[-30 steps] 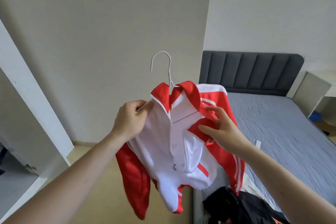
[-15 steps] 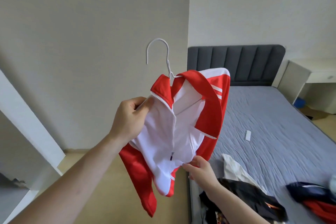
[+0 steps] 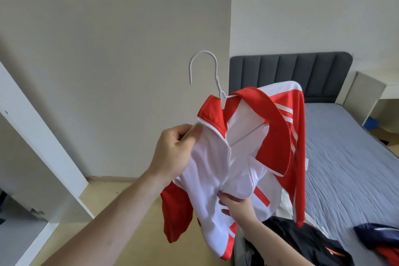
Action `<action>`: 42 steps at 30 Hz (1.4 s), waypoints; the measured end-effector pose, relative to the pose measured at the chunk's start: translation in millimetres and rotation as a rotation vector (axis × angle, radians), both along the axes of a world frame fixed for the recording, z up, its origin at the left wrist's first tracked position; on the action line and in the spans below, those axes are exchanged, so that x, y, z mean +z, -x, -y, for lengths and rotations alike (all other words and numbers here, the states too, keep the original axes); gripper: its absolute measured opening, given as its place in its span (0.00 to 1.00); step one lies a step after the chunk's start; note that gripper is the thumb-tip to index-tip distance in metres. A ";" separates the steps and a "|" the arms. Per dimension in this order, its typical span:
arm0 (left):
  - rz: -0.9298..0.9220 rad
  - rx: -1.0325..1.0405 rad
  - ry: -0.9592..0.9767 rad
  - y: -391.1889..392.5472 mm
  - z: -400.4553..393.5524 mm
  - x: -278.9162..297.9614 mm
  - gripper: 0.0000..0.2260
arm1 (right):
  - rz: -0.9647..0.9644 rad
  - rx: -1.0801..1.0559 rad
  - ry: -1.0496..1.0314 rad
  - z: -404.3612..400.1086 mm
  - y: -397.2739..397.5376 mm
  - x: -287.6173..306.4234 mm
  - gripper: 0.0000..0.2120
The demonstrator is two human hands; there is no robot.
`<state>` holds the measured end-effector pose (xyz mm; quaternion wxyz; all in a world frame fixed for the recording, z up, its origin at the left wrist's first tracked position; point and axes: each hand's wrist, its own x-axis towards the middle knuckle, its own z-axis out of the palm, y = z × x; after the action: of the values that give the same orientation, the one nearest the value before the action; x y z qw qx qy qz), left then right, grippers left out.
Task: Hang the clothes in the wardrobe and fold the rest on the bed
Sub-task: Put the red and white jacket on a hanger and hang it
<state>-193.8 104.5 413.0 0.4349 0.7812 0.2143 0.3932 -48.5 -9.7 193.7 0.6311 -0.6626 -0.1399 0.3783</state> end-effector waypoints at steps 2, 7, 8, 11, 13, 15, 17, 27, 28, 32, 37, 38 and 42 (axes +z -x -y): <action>-0.005 -0.009 0.016 -5.1 4.5 -3.4 0.25 | -0.043 -0.001 0.006 5.7 -4.4 -3.6 0.07; -0.035 -0.031 0.043 -25.4 15.2 -15.7 0.25 | -0.102 -0.014 0.062 32.1 -27.9 -19.8 0.05; -0.042 -0.037 0.055 -31.0 17.5 -19.7 0.25 | -0.092 -0.022 0.077 39.5 -34.0 -24.0 0.04; -0.068 -0.060 0.116 -52.1 27.8 -34.2 0.25 | -0.031 -0.052 0.136 63.6 -54.2 -34.0 0.03; -0.086 -0.078 0.160 -69.1 39.3 -43.9 0.25 | 0.019 -0.059 0.180 81.1 -69.7 -39.0 0.03; -0.096 -0.097 0.203 -86.9 52.5 -53.7 0.24 | 0.059 -0.064 0.211 99.5 -85.6 -44.2 0.03; -0.111 -0.119 0.239 -105.8 66.1 -63.0 0.24 | 0.091 -0.071 0.235 118.7 -102.3 -49.9 0.05; -0.149 -0.269 0.448 -212.1 158.6 -82.2 0.24 | 0.179 -0.229 0.290 219.1 -195.6 -47.8 0.15; -0.140 -0.287 0.479 -222.2 168.7 -82.9 0.23 | 0.164 -0.283 0.283 229.0 -204.9 -46.7 0.14; -0.107 -0.347 0.655 -253.0 200.8 -89.9 0.24 | 0.152 -0.421 0.243 262.8 -239.5 -46.7 0.13; -0.061 -0.295 0.927 -274.1 208.4 -115.0 0.19 | 0.218 -0.454 0.232 290.7 -265.9 -49.6 0.11; -0.062 -0.262 0.961 -277.8 204.4 -124.1 0.18 | 0.234 -0.453 0.246 292.8 -269.2 -51.8 0.13; -0.123 -0.162 1.130 -292.6 185.5 -181.9 0.15 | 0.235 -0.422 0.383 295.8 -281.7 -77.8 0.18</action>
<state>98.8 -81.0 231.1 0.8005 0.4627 0.3556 0.1368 233.3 -305.6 115.9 0.5389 -0.8230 0.0027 0.1793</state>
